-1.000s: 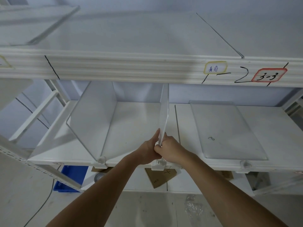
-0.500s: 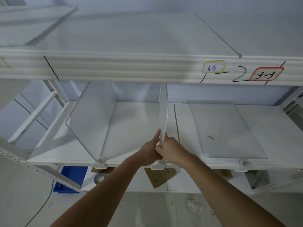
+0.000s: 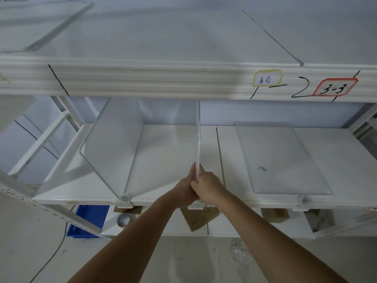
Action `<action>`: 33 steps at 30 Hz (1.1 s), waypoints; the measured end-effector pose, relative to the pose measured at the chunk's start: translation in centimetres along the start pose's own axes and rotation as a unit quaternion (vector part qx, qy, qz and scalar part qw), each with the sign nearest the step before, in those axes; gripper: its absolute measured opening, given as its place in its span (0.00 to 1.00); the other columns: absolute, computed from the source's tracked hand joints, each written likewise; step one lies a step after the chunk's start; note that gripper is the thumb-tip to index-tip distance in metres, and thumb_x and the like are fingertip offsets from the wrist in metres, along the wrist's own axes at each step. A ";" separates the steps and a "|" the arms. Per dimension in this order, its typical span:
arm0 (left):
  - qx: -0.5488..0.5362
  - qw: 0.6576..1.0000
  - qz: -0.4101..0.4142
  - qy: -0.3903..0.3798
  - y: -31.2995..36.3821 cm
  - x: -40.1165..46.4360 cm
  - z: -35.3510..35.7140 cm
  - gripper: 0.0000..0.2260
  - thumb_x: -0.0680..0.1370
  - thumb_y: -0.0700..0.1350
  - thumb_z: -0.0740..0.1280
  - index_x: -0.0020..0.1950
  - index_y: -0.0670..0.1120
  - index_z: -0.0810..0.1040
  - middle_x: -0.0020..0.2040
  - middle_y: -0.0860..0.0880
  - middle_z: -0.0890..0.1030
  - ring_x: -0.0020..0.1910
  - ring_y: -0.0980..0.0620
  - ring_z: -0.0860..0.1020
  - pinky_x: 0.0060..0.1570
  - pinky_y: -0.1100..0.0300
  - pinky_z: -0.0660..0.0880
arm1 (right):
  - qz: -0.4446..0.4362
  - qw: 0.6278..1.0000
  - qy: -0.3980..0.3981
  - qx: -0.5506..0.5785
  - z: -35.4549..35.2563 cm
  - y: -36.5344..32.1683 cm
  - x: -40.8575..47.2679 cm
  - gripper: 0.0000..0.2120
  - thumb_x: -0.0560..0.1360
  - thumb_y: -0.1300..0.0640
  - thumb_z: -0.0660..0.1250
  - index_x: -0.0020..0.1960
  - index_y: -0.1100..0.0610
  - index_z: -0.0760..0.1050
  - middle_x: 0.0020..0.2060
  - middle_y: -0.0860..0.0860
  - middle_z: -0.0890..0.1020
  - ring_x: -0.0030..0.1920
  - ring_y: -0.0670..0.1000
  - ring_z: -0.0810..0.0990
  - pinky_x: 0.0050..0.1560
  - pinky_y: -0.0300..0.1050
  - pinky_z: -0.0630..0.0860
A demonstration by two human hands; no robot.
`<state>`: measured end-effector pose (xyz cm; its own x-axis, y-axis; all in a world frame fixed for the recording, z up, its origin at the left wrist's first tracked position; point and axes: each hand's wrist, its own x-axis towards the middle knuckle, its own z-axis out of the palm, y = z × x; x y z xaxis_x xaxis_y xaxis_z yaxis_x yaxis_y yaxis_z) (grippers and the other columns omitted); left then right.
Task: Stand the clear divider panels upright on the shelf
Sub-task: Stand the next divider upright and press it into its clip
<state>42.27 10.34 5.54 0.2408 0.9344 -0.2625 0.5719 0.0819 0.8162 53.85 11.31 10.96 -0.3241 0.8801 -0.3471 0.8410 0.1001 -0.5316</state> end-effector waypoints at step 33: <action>0.152 0.988 -0.017 0.031 -4.2 -0.4 3.4 0.14 0.81 0.45 0.65 0.67 0.47 0.76 0.63 0.48 0.79 0.59 0.50 0.78 0.62 0.51 0.77 | 0.005 0.987 -0.050 0.153 5.1 6.2 1.2 0.30 0.81 0.47 0.62 0.80 0.49 0.58 0.64 0.55 0.81 0.60 0.53 0.82 0.61 0.49 0.80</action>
<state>42.44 8.44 0.46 0.1746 0.9533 -0.2465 0.7896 0.0140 0.6135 56.49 10.64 3.33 -0.3712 0.8285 -0.4193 0.6784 -0.0663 -0.7317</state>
